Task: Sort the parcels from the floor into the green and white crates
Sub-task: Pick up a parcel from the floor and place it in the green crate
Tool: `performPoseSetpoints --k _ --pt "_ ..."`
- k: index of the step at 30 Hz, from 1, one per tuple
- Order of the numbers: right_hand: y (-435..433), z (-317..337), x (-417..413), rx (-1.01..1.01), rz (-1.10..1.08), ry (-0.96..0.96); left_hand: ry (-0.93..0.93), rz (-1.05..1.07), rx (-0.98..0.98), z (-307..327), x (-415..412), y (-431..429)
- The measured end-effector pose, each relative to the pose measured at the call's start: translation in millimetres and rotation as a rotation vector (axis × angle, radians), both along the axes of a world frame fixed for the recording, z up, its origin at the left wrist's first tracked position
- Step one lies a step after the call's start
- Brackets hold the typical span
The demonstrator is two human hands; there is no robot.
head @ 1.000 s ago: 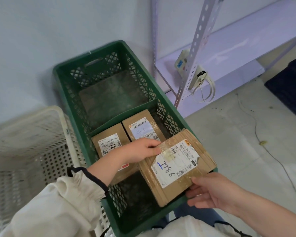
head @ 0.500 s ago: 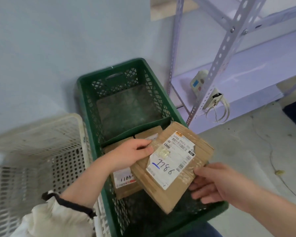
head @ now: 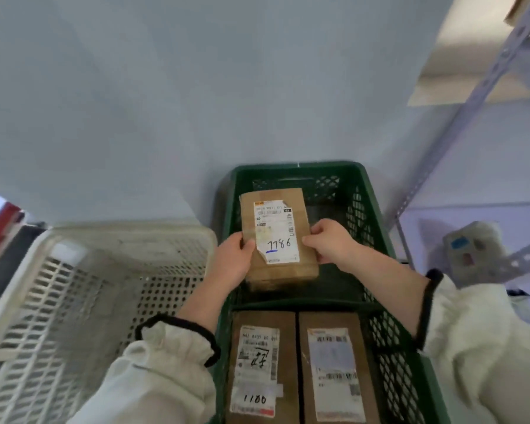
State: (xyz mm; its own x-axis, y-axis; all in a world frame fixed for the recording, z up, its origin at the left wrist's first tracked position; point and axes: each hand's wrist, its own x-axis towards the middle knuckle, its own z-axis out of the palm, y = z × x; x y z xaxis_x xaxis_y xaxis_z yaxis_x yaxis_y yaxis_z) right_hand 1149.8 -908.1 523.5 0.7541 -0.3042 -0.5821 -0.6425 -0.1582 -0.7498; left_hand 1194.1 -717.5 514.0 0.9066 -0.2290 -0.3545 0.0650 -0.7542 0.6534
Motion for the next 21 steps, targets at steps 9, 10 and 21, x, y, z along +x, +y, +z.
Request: performPoseSetpoints --k 9,10,21 --pt "27.9 -87.7 -2.9 -0.063 -0.124 0.067 -0.168 -0.224 0.542 -41.6 -13.4 -17.5" --pt "27.3 -90.2 -4.0 -0.065 -0.131 0.068 -0.170 -0.245 0.563 -43.7 -15.9 -18.9" --pt "27.3 -90.2 4.1 -0.176 -0.057 0.113 -0.171 -0.378 0.716 -44.4 -8.8 -24.7"
